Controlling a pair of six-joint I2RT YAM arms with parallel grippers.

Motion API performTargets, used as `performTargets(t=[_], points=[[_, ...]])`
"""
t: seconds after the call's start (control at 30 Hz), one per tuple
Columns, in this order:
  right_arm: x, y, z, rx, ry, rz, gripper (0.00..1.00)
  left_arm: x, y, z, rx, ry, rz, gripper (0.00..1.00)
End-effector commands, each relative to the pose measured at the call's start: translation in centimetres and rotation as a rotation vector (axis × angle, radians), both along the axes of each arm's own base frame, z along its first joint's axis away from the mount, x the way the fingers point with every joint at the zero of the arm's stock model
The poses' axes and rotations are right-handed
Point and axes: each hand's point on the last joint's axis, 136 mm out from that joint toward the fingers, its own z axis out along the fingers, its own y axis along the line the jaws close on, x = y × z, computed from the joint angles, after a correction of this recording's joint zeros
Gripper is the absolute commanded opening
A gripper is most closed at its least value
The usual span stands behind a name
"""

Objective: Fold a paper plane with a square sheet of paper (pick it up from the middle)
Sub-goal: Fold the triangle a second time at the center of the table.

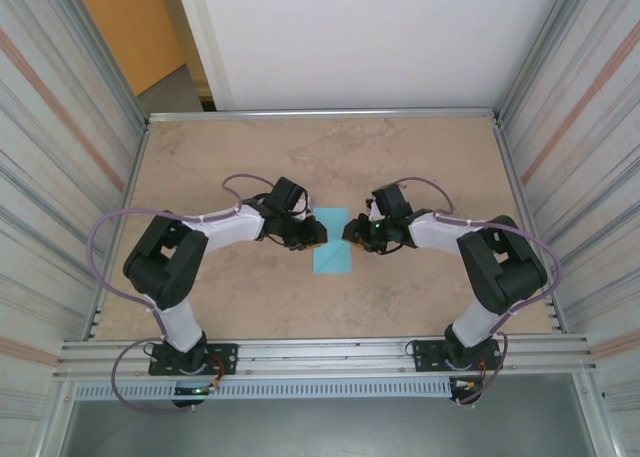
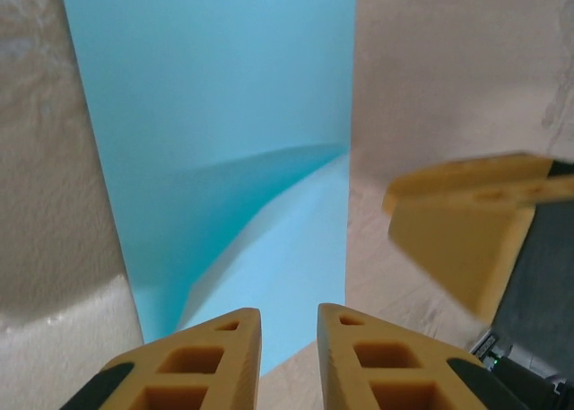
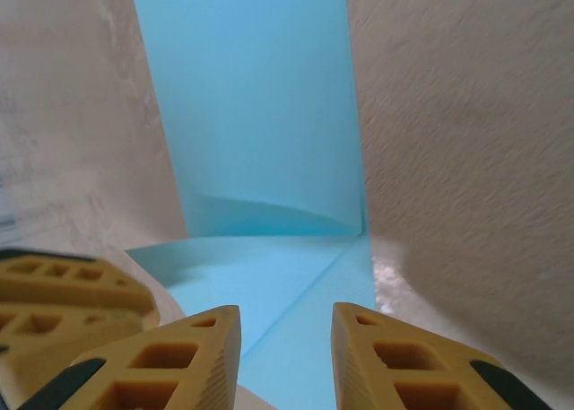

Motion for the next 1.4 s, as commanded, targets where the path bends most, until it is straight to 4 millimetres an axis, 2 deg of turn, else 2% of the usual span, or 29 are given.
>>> performTargets(t=[0.0,0.17,0.5,0.67,1.03,1.37], points=[[0.1,0.9,0.5,0.039,0.019,-0.037,0.34,1.2,-0.1,-0.8,0.003,0.006,0.027,0.24],[-0.1,1.0,-0.2,0.037,0.050,-0.051,0.35,1.6,0.6,-2.0,0.014,0.022,0.061,0.24],[0.0,1.1,-1.1,0.015,0.094,-0.074,0.34,0.7,1.8,-4.3,0.051,0.082,0.097,0.24],[0.0,1.3,-1.5,0.012,0.106,-0.072,0.34,0.5,2.1,-4.9,0.061,0.100,0.107,0.24],[0.3,2.0,-1.7,0.013,0.114,-0.062,0.32,0.2,2.6,-5.3,0.069,0.119,0.118,0.24],[0.0,0.8,-2.3,-0.040,0.137,-0.119,0.32,0.3,2.5,-5.2,0.068,0.117,0.120,0.24]])
